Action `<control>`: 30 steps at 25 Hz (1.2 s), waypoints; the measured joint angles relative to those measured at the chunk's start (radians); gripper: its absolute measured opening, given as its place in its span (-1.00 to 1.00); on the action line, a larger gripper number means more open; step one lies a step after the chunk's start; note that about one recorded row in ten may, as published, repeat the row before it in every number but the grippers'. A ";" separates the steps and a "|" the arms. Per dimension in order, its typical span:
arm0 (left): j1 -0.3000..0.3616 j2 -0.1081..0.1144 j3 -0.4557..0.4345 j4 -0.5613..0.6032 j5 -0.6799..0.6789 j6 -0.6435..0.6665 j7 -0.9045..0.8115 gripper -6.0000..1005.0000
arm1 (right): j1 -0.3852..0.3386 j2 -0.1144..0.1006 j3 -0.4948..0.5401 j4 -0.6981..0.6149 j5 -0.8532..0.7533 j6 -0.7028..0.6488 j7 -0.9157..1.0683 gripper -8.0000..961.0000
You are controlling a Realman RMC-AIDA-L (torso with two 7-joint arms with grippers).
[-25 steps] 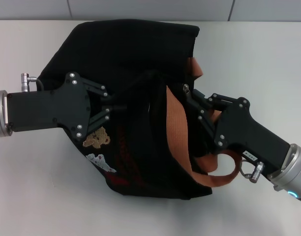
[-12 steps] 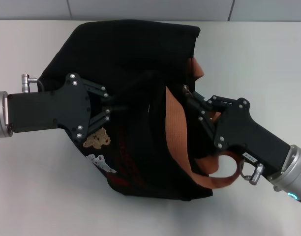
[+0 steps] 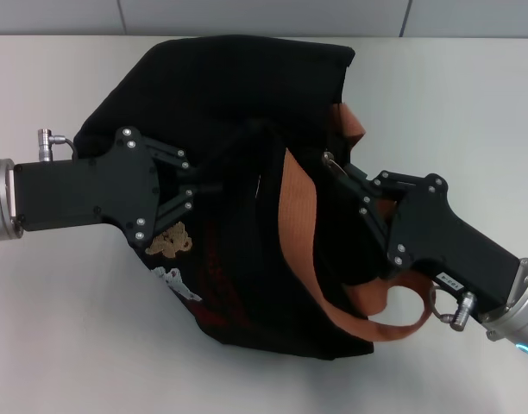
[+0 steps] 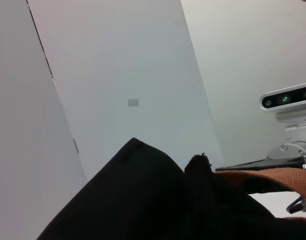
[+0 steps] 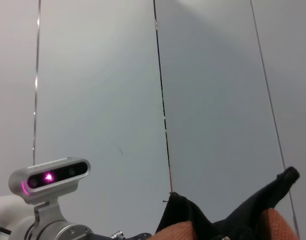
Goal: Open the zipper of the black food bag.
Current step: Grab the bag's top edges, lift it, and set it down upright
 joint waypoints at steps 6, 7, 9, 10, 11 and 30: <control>0.000 -0.001 0.000 -0.011 0.000 -0.011 0.008 -0.81 | 0.002 -0.002 -0.003 -0.038 -0.001 -0.015 0.098 -0.93; 0.000 -0.001 0.000 -0.013 0.000 -0.011 0.009 -0.81 | 0.004 -0.002 -0.008 -0.048 -0.001 -0.022 0.121 -0.93; -0.001 -0.001 0.000 -0.016 0.000 -0.012 0.011 -0.81 | 0.007 -0.003 -0.023 -0.071 0.000 -0.035 0.162 -0.93; -0.001 -0.001 0.000 -0.016 0.000 -0.014 0.013 -0.81 | 0.009 -0.003 -0.032 -0.084 -0.001 -0.042 0.187 -0.93; -0.001 -0.001 0.000 -0.016 0.000 -0.019 0.018 -0.81 | 0.010 -0.003 -0.042 -0.097 0.000 -0.048 0.209 -0.93; 0.002 0.004 -0.036 -0.023 -0.001 -0.042 0.033 -0.81 | -0.009 -0.006 -0.082 -0.174 -0.012 -0.059 0.341 -0.97</control>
